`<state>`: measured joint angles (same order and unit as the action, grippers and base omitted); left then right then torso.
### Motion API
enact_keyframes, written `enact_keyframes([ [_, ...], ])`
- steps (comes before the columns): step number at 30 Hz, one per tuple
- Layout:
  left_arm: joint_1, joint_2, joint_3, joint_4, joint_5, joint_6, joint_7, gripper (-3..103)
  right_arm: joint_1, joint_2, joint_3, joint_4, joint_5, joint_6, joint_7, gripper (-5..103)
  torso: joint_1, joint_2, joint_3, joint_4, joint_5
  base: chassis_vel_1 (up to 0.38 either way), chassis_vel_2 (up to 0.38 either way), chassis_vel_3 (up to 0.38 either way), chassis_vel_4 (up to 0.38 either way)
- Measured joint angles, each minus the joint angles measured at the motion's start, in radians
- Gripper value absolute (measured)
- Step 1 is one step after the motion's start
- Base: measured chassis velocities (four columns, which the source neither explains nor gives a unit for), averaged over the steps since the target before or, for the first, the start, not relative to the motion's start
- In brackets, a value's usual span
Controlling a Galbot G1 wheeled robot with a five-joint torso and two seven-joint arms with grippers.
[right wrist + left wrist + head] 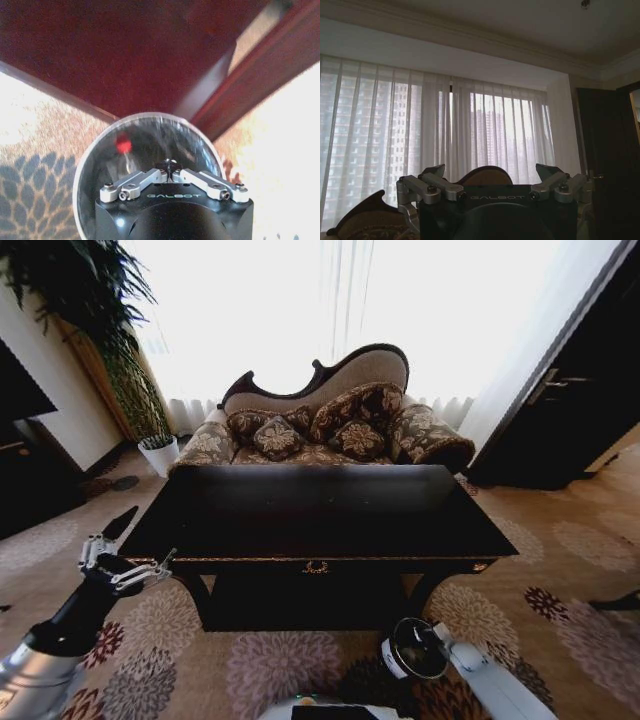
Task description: Move to the front of the table and place the trash on the table into the trash bin.
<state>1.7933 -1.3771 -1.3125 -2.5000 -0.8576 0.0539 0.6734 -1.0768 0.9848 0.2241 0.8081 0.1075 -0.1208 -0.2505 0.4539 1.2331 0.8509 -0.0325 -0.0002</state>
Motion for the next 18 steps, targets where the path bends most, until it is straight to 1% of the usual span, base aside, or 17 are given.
enact_keyframes([
  [4, -0.001, 0.000, 0.002, 0.000, 0.000, 0.000, 0.000, 100, -0.005, 0.003, 0.005, -0.019, 0.006, -0.006, 0.002, 0, 0.000, 0.000, 0.000, -0.0001, 0.0000, 0.000, 0.000, 0.000, 0.000],
  [5, -0.002, -0.001, 0.003, 0.000, 0.000, 0.000, 0.000, 100, -0.010, 0.004, 0.007, -0.020, 0.007, -0.011, 0.001, -3, 0.000, 0.000, 0.000, -0.0001, 0.0000, 0.000, 0.000, 0.000, 0.000],
  [8, -0.003, -0.003, 0.006, 0.000, 0.000, -0.001, 0.001, 100, -0.018, 0.006, 0.009, -0.017, 0.006, -0.018, -0.006, 13, 0.000, 0.000, 0.000, -0.0001, -0.0001, 0.000, 0.000, 0.000, 0.000],
  [9, -0.003, -0.003, 0.006, 0.000, 0.000, -0.001, 0.001, 100, -0.018, 0.006, 0.009, -0.017, 0.006, -0.018, -0.006, 13, 0.000, 0.000, 0.000, -0.0001, -0.0001, 0.000, 0.000, 0.000, 0.000],
  [10, -0.003, -0.004, 0.007, 0.000, 0.000, -0.001, 0.001, 100, -0.020, 0.008, 0.010, -0.012, 0.006, -0.019, -0.012, 18, 0.000, 0.000, 0.000, 0.0000, 0.0000, 0.000, 0.000, 0.000, 0.000],
  [11, -0.003, -0.004, 0.008, 0.000, 0.000, -0.001, 0.001, 100, -0.022, 0.008, 0.011, -0.008, 0.006, -0.020, -0.017, 18, 0.000, 0.000, 0.000, 0.0000, -0.0001, 0.000, 0.000, 0.000, 0.000],
  [12, -0.003, -0.004, 0.008, 0.000, 0.000, -0.001, 0.002, 100, -0.023, 0.009, 0.011, -0.004, 0.005, -0.020, -0.021, 24, 0.000, 0.000, 0.000, 0.0000, -0.0001, 0.000, 0.000, 0.000, 0.000],
  [13, -0.003, -0.004, 0.008, 0.000, 0.000, -0.001, 0.002, 100, -0.023, 0.009, 0.011, -0.004, 0.005, -0.020, -0.021, 24, 0.000, 0.000, 0.000, 0.0000, -0.0001, 0.000, 0.000, 0.000, 0.000],
  [17, -0.002, -0.003, 0.006, 0.000, 0.000, -0.002, 0.002, 100, -0.025, 0.013, 0.009, 0.004, 0.004, -0.020, -0.029, 45, 0.000, 0.000, 0.000, 0.0000, -0.0001, 0.000, 0.000, 0.000, 0.000],
  [18, -0.002, -0.003, 0.006, 0.000, 0.000, -0.002, 0.002, 100, -0.025, 0.013, 0.009, 0.004, 0.004, -0.020, -0.029, 45, 0.000, 0.000, 0.000, 0.0000, -0.0001, 0.000, 0.000, 0.000, 0.000],
])
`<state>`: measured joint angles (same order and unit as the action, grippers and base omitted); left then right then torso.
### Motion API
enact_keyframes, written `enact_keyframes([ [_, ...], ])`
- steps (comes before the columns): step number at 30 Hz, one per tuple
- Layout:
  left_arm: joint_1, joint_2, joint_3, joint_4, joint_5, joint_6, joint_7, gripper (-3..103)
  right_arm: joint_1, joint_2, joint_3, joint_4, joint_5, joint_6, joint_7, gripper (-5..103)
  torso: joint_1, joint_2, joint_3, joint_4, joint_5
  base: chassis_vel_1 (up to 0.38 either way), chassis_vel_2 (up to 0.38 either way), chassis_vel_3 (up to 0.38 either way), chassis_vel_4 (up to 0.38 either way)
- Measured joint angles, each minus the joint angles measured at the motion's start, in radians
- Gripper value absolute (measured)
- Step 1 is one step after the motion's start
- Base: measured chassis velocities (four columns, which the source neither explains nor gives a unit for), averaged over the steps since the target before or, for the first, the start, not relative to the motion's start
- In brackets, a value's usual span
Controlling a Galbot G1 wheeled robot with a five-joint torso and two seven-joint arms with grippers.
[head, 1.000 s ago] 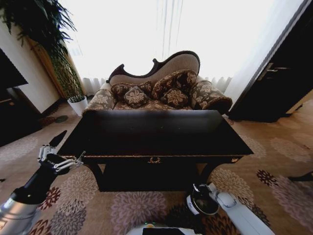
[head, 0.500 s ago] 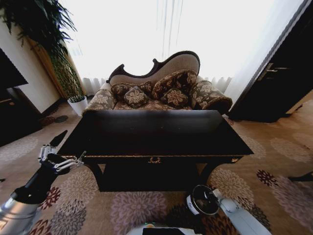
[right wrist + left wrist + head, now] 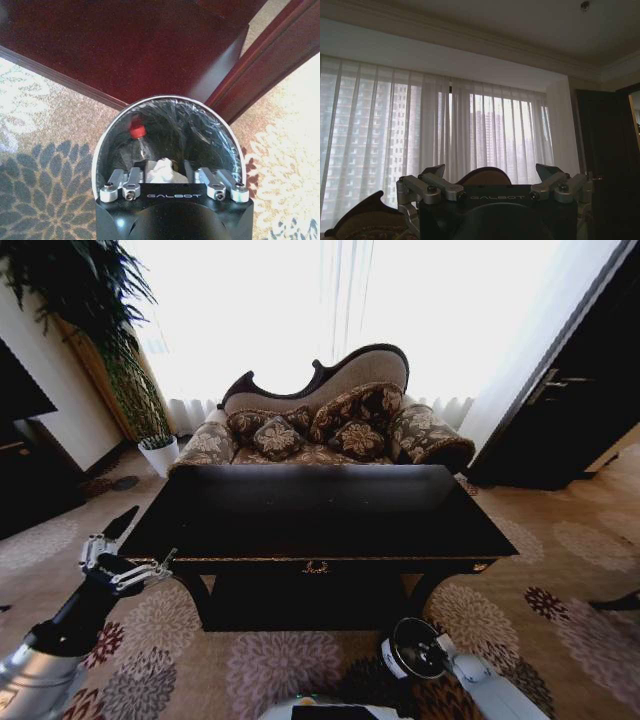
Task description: Move to the front of the table and place the trash on the table into the trash bin.
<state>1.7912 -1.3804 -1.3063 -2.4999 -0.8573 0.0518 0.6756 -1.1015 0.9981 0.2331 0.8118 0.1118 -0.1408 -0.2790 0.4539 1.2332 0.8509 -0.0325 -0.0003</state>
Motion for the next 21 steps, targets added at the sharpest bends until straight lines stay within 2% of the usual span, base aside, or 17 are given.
enact_keyframes([
  [2, 0.001, 0.001, -0.001, 0.000, 0.000, -0.001, 0.000, 100, 0.000, 0.002, -0.002, 0.002, -0.001, 0.001, -0.004, 56, 0.000, 0.000, 0.000, 0.0000, 0.0000, 0.000, 0.000, 0.000, 0.000],
  [4, 0.001, 0.001, -0.002, 0.000, 0.000, -0.001, 0.000, 100, 0.000, 0.003, -0.003, 0.003, -0.001, 0.002, -0.004, 56, 0.000, 0.000, 0.000, 0.0000, 0.0000, 0.000, 0.000, 0.000, 0.000],
  [8, 0.000, 0.003, -0.003, 0.000, -0.001, -0.001, 0.001, 100, -0.018, 0.002, 0.003, 0.035, -0.001, 0.015, -0.045, 78, 0.000, 0.000, 0.000, 0.0000, 0.0001, 0.000, 0.000, 0.000, 0.000],
  [9, 0.000, 0.003, -0.003, 0.000, -0.001, -0.001, 0.001, 100, -0.018, 0.002, 0.003, 0.035, -0.001, 0.015, -0.045, 78, 0.000, 0.000, 0.000, 0.0000, 0.0001, 0.000, 0.000, 0.000, 0.000],
  [11, -0.003, 0.003, -0.001, 0.000, -0.001, -0.001, 0.000, 100, -0.046, 0.000, 0.018, 0.081, -0.010, 0.032, -0.078, 89, 0.000, 0.000, 0.000, 0.0001, -0.0001, 0.000, 0.000, 0.000, 0.000],
  [16, -0.006, 0.004, 0.001, 0.000, -0.001, -0.001, 0.001, 100, -0.078, 0.002, 0.033, 0.129, -0.031, 0.051, -0.096, 97, 0.000, 0.000, 0.000, -0.0001, 0.0001, 0.000, 0.000, 0.000, 0.000],
  [19, -0.014, 0.004, 0.008, 0.000, -0.002, -0.001, 0.000, 100, -0.140, 0.014, 0.072, 0.224, -0.086, 0.091, -0.114, 100, 0.000, 0.000, 0.000, 0.0000, -0.0002, 0.000, 0.000, 0.000, 0.000],
  [21, -0.027, 0.003, 0.017, 0.000, -0.007, -0.001, -0.001, 100, -0.217, 0.039, 0.130, 0.345, -0.152, 0.160, -0.143, 100, 0.000, 0.000, 0.000, 0.0000, -0.0001, 0.000, 0.000, 0.000, 0.000],
])
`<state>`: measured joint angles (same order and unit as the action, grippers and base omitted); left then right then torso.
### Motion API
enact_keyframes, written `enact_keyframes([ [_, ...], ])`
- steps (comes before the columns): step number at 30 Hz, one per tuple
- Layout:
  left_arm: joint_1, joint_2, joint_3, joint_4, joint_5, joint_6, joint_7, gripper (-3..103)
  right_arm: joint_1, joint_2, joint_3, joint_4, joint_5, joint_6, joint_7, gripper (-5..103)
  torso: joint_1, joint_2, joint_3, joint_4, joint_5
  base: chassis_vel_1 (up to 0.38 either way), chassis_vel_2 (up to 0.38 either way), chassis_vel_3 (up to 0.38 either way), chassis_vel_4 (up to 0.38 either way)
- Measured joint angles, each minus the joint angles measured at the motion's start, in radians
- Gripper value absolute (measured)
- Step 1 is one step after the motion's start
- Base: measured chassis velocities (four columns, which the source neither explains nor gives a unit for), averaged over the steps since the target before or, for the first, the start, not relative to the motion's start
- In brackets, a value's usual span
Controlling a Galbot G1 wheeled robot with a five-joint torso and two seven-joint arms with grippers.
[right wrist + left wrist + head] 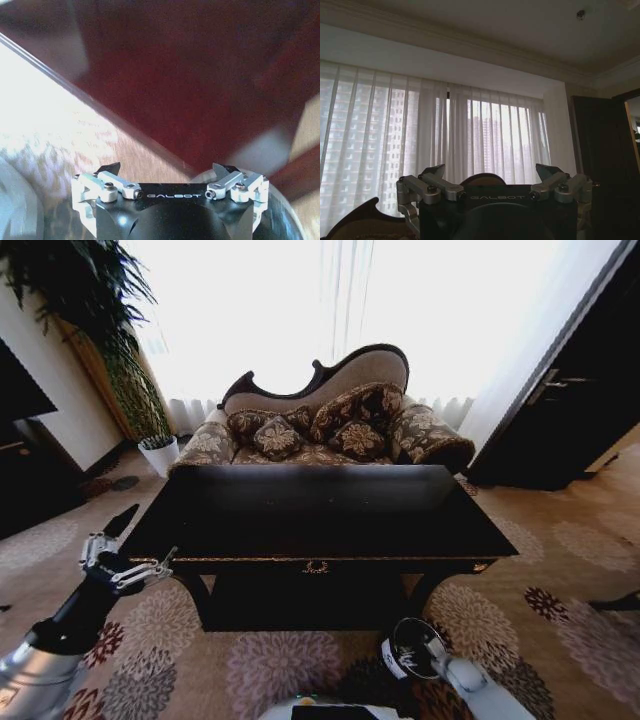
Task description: Move to the front of the table and place the trash on the table into the trash bin.
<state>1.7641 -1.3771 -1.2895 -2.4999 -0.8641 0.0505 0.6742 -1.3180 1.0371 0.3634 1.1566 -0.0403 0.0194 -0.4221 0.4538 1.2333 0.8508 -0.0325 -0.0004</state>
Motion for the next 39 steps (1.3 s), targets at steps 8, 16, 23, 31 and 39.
enact_keyframes([
  [8, -0.050, 0.012, 0.043, 0.000, -0.001, 0.000, -0.010, 100, -0.162, 0.050, 0.111, 0.205, 0.051, 0.046, -0.035, 100, 0.000, 0.000, 0.000, 0.0000, 0.0001, 0.000, 0.000, 0.000, 0.000],
  [16, -0.096, 0.044, 0.083, 0.010, 0.000, 0.002, -0.010, 100, -0.279, 0.097, 0.144, 0.348, 0.166, 0.119, -0.178, 100, 0.000, 0.000, 0.000, -0.0001, 0.0001, 0.000, 0.000, 0.000, 0.000],
  [23, -0.121, 0.079, 0.097, 0.034, -0.013, 0.002, -0.012, 100, -0.373, 0.178, 0.189, 0.577, 0.269, 0.126, -0.278, 100, 0.000, 0.000, 0.000, 0.0000, -0.0001, 0.000, 0.000, 0.000, 0.000],
  [31, -0.135, 0.093, 0.095, 0.046, -0.028, 0.004, -0.025, 100, -0.478, 0.215, 0.233, 0.733, 0.328, 0.157, -0.344, 100, 0.000, 0.000, 0.000, -0.0002, -0.0001, 0.000, 0.000, 0.000, 0.000],
  [39, -0.129, 0.072, 0.101, 0.047, -0.004, 0.010, -0.062, 100, -0.512, 0.288, 0.250, 0.956, 0.400, 0.162, -0.307, 100, 0.000, 0.000, 0.000, 0.0000, 0.0000, 0.000, 0.000, 0.000, 0.000],
])
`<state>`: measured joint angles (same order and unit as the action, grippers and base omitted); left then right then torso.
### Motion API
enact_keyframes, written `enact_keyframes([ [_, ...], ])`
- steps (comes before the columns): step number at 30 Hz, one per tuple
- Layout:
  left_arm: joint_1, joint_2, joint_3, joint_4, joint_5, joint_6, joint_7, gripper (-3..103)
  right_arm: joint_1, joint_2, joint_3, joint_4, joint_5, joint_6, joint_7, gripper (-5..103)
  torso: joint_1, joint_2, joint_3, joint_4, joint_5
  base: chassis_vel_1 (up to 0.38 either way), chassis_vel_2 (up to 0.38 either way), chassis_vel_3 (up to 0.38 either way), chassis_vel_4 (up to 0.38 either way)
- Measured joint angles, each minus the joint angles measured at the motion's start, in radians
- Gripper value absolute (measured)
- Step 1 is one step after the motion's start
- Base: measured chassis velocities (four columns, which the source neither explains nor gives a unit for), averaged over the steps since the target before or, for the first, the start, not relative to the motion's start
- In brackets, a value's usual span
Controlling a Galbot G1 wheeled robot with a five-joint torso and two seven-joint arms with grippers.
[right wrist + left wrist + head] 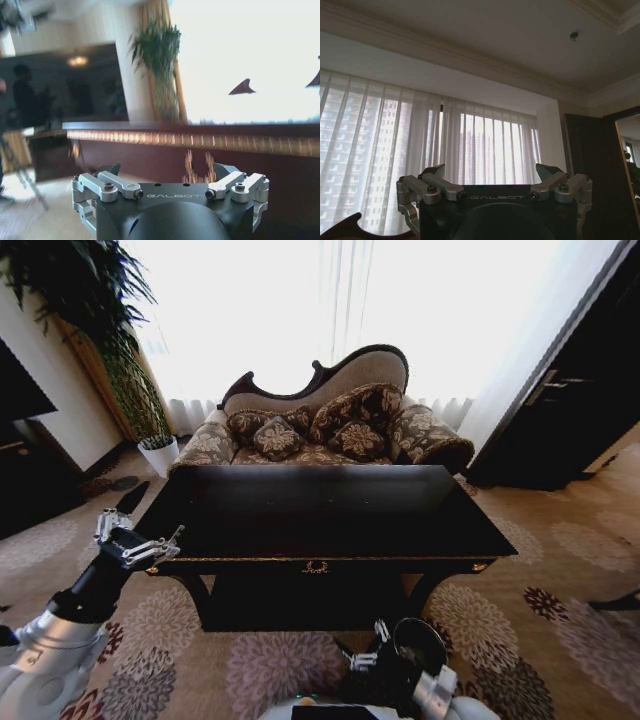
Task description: Move to the front of the table and place the trash on the table into the trash bin.
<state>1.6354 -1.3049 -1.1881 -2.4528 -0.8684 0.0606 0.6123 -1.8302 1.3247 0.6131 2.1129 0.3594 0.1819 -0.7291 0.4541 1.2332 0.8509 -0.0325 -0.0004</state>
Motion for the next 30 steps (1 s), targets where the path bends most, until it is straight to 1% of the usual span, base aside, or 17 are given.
enact_keyframes([
  [3, 0.005, -0.006, -0.005, -0.001, 0.003, 0.001, -0.007, 100, -0.001, 0.015, 0.013, 0.034, -0.012, 0.006, 0.009, 100, 0.000, 0.000, 0.000, 0.0000, 0.0001, 0.000, 0.000, 0.000, 0.000],
  [5, 0.010, -0.012, -0.016, -0.007, 0.002, 0.002, -0.015, 100, 0.002, 0.021, 0.042, 0.067, -0.023, 0.002, 0.038, 100, 0.000, 0.000, 0.000, 0.0000, 0.0002, 0.000, 0.000, 0.000, 0.000],
  [6, 0.010, -0.012, -0.016, -0.007, 0.002, 0.002, -0.015, 100, 0.002, 0.021, 0.042, 0.067, -0.023, 0.002, 0.038, 100, 0.000, 0.000, 0.000, 0.0000, 0.0002, 0.000, 0.000, 0.000, 0.000],
  [10, 0.012, -0.023, -0.028, -0.008, 0.014, 0.016, -0.045, 100, 0.012, 0.018, 0.097, 0.109, -0.009, -0.015, 0.097, 100, 0.000, 0.000, 0.000, 0.0000, 0.0002, 0.000, 0.000, 0.000, 0.000],
  [11, 0.013, -0.027, -0.028, -0.007, 0.022, 0.020, -0.058, 100, 0.020, 0.015, 0.116, 0.119, -0.005, -0.020, 0.123, 100, 0.000, 0.000, 0.000, 0.0000, 0.0002, 0.000, 0.000, 0.000, 0.000],
  [13, 0.017, -0.038, -0.027, -0.004, 0.037, 0.026, -0.079, 100, 0.038, 0.011, 0.135, 0.131, 0.006, -0.035, 0.193, 100, 0.000, 0.000, 0.000, 0.0000, 0.0002, 0.000, 0.000, 0.000, 0.000],
  [14, 0.022, -0.044, -0.025, -0.001, 0.051, 0.029, -0.092, 100, 0.055, 0.008, 0.143, 0.141, 0.024, -0.072, 0.288, 100, 0.000, 0.000, 0.000, 0.0001, 0.0002, 0.000, 0.000, 0.000, 0.000],
  [15, 0.026, -0.048, -0.025, 0.004, 0.062, 0.030, -0.101, 100, 0.067, 0.006, 0.146, 0.147, 0.040, -0.106, 0.352, 100, 0.000, 0.000, 0.000, 0.0000, 0.0002, 0.000, 0.000, 0.000, 0.000],
  [16, 0.026, -0.048, -0.025, 0.004, 0.062, 0.030, -0.101, 100, 0.067, 0.006, 0.146, 0.147, 0.040, -0.106, 0.352, 100, 0.000, 0.000, 0.000, 0.0000, 0.0002, 0.000, 0.000, 0.000, 0.000],
  [18, 0.037, -0.055, -0.026, 0.015, 0.082, 0.042, -0.130, 100, 0.112, -0.006, 0.147, 0.150, 0.080, -0.166, 0.501, 100, 0.000, 0.000, 0.000, 0.0001, 0.0003, 0.000, 0.000, 0.000, 0.000],
  [19, 0.037, -0.055, -0.026, 0.015, 0.082, 0.042, -0.130, 100, 0.112, -0.006, 0.147, 0.150, 0.080, -0.166, 0.501, 100, 0.000, 0.000, 0.000, 0.0001, 0.0003, 0.000, 0.000, 0.000, 0.000],
  [20, 0.039, -0.055, -0.029, 0.020, 0.089, 0.053, -0.145, 100, 0.130, -0.015, 0.147, 0.147, 0.099, -0.170, 0.542, 100, 0.000, 0.000, 0.000, 0.0002, 0.0002, 0.000, 0.000, 0.000, 0.000],
  [23, 0.043, -0.053, -0.042, 0.046, 0.123, 0.094, -0.218, 100, 0.162, -0.038, 0.161, 0.126, 0.127, -0.129, 0.564, 100, 0.000, 0.000, 0.000, 0.0001, 0.0002, 0.000, 0.000, 0.000, 0.000],
  [24, 0.043, -0.053, -0.042, 0.046, 0.123, 0.094, -0.218, 100, 0.162, -0.038, 0.161, 0.126, 0.127, -0.129, 0.564, 100, 0.000, 0.000, 0.000, 0.0001, 0.0002, 0.000, 0.000, 0.000, 0.000],
  [27, 0.043, -0.047, -0.046, 0.085, 0.138, 0.119, -0.287, 100, 0.189, -0.049, 0.177, 0.112, 0.142, -0.092, 0.563, 100, 0.000, 0.000, 0.000, 0.0000, 0.0002, 0.000, 0.000, 0.000, 0.000],
  [28, 0.043, -0.047, -0.046, 0.085, 0.138, 0.119, -0.287, 100, 0.189, -0.049, 0.177, 0.112, 0.142, -0.092, 0.563, 100, 0.000, 0.000, 0.000, 0.0000, 0.0002, 0.000, 0.000, 0.000, 0.000],
  [30, 0.045, -0.045, -0.036, 0.110, 0.139, 0.125, -0.316, 100, 0.200, -0.052, 0.186, 0.111, 0.155, -0.085, 0.562, 100, 0.000, 0.000, 0.000, 0.0001, 0.0003, 0.000, 0.000, 0.000, 0.000],
])
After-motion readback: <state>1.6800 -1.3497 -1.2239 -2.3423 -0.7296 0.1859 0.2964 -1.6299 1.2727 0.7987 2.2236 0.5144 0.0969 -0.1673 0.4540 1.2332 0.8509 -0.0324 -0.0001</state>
